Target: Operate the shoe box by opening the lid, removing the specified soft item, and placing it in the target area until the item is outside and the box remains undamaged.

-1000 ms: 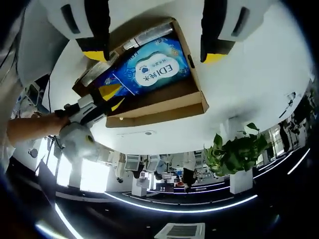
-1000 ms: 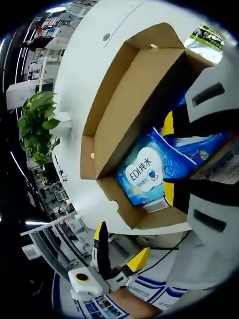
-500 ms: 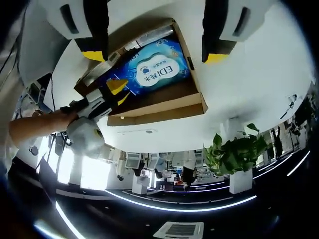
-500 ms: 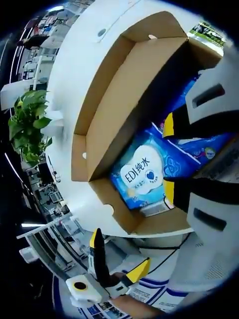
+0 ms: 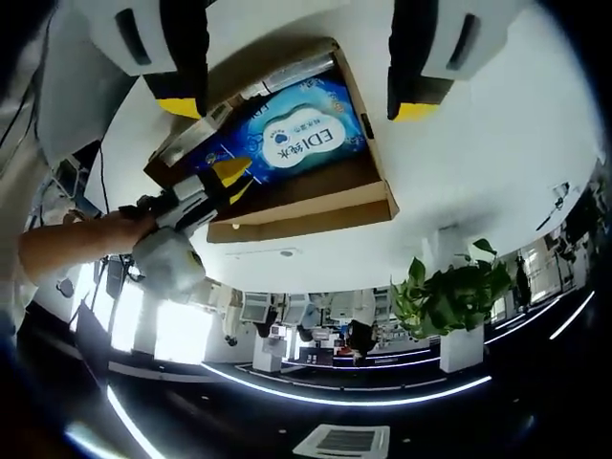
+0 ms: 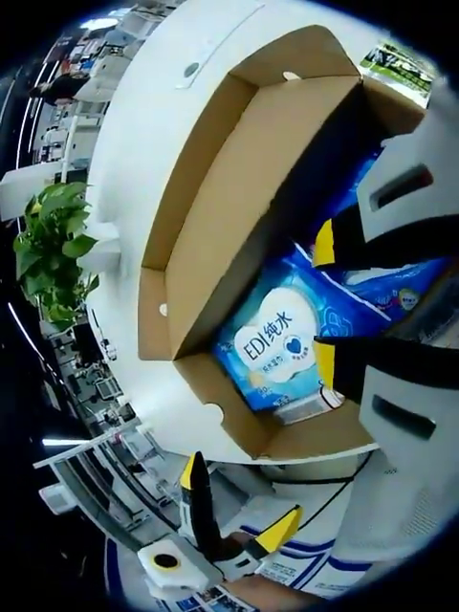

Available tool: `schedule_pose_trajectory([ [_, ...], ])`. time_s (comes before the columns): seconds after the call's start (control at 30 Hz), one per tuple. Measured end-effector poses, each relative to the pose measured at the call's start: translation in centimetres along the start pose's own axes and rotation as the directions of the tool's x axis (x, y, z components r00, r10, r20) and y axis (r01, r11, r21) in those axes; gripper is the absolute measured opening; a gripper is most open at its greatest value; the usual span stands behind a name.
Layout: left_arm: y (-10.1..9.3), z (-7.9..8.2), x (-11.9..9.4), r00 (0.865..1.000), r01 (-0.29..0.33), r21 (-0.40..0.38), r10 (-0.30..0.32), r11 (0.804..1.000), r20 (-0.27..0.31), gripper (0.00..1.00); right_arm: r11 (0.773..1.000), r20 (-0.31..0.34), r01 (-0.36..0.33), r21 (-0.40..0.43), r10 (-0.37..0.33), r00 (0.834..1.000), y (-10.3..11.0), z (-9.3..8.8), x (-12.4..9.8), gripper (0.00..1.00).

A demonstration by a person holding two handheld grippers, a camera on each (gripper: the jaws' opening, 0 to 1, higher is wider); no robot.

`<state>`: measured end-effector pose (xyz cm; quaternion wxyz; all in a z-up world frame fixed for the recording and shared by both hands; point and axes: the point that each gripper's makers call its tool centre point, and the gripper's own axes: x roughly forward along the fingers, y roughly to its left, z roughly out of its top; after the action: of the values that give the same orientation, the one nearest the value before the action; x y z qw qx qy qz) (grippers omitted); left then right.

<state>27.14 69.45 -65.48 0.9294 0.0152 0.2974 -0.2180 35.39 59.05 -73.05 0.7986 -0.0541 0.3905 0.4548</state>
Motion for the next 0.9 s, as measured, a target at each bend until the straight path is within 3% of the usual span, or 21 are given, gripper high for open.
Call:
schedule_pose_trajectory([
  [0.6, -0.6, -0.3, 0.1, 1.000, 0.017, 0.004, -0.017, 1.000, -0.003, 0.79, 0.999, -0.015, -0.011, 0.031, 0.012, 1.000, 0.3, -0.2, 0.5, 0.26],
  [0.9, -1.1, -0.5, 0.2, 1.000, 0.024, -0.001, -0.024, 1.000, -0.006, 0.79, 1.000, -0.035, -0.015, 0.025, 0.016, 0.999, 0.0, -0.3, 1.9, 0.24],
])
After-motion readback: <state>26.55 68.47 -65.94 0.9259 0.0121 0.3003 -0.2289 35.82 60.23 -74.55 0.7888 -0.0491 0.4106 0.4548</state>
